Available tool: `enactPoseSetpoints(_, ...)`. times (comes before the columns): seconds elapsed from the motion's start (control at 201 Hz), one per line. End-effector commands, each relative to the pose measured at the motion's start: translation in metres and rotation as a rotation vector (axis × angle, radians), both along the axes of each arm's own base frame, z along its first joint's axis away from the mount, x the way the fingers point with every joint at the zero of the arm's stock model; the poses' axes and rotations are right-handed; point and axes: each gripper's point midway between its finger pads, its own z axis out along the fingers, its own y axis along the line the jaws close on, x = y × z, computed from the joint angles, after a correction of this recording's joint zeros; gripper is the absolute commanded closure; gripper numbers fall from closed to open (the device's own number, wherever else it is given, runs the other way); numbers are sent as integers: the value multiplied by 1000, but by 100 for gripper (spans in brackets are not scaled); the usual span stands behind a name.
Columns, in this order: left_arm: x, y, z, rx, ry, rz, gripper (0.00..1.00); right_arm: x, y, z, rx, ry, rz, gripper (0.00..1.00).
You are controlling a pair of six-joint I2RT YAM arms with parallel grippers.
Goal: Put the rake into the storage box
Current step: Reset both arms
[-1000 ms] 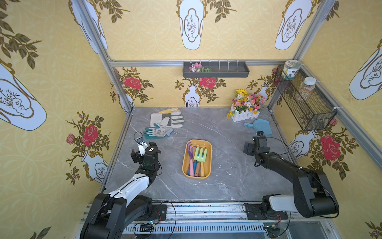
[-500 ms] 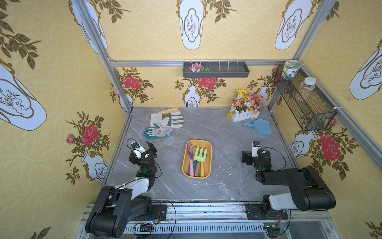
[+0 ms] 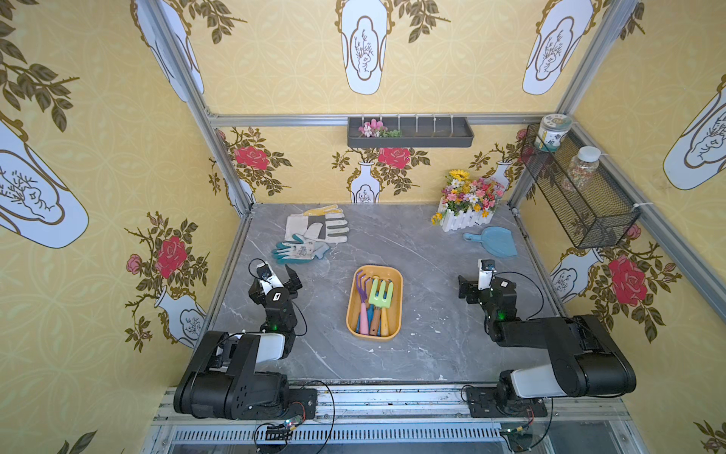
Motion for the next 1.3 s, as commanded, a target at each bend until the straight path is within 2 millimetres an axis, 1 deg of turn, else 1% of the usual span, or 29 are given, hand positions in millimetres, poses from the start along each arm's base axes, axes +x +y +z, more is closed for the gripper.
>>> enactPoseSetpoints(0.0, -1, -6, 5, -3, -36, -46, 0, 4, 0, 8, -4, -33, 1, 3)
enactPoseSetpoints(0.1, -15, -7, 10, -10, -97, -63, 0, 4, 0, 8, -5, -35, 1, 3)
enactPoseSetpoints(0.149, -20, -15, 2, -34, -89, -112, 0, 4, 0, 8, -4, -34, 1, 3)
enactPoseSetpoints(0.174, -23, -13, 7, -17, -119, -110, 0, 4, 0, 8, -3, -35, 1, 3)
enactPoseSetpoints(0.294, -15, -14, 6, 1, -110, -106, 0, 4, 0, 8, -5, -34, -1, 3)
enactPoseSetpoints(0.443, -12, -12, 4, -3, -97, -99, 0, 3, 0, 8, -5, -33, -1, 3)
enactPoseSetpoints(1.165, -12, -11, 4, -8, -97, -99, 0, 5, 0, 7, 8, -26, -2, 3)
enactPoseSetpoints(1.299, -12, -11, 4, -8, -96, -98, 0, 7, -3, 6, 17, -18, -18, 3)
